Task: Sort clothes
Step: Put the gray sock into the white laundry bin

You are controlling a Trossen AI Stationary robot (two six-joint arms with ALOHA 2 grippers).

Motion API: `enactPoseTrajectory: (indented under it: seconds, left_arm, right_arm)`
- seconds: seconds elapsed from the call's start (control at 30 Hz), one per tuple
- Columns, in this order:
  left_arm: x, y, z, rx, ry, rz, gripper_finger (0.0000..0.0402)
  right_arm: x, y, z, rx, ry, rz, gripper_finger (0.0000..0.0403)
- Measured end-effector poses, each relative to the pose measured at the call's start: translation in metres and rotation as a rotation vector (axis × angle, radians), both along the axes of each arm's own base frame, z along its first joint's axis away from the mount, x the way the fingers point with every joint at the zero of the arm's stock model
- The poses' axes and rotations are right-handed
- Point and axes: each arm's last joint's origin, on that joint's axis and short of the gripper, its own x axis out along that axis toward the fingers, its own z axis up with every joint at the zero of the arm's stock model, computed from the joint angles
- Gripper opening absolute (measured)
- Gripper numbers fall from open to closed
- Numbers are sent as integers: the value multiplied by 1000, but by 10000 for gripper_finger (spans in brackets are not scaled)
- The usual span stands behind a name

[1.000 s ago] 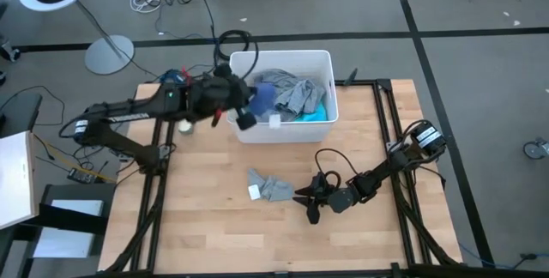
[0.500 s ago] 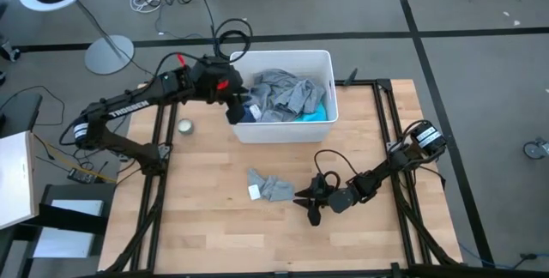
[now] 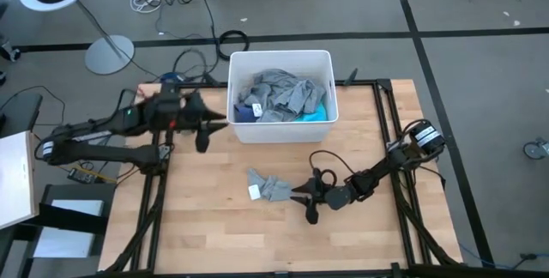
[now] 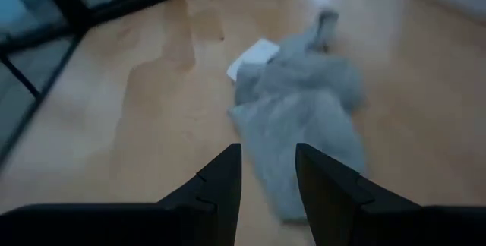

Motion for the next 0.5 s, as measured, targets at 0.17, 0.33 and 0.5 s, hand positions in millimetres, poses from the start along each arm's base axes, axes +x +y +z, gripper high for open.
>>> enactPoseTrajectory:
  seconds: [0.17, 0.33, 0.5]
  left_arm:
    - [-23, -19, -38, -45, -31, 25, 131]
    - [-30, -32, -67, -97, -88, -2, 131]
    - [-28, -40, -90, -115, -91, 10, 131]
  right_arm:
    - [21, -10, 6, -248, 4, 41, 126]
    - [51, -27, -6, -269, 36, 29, 126]
    - [83, -37, -36, -225, 81, 86, 124]
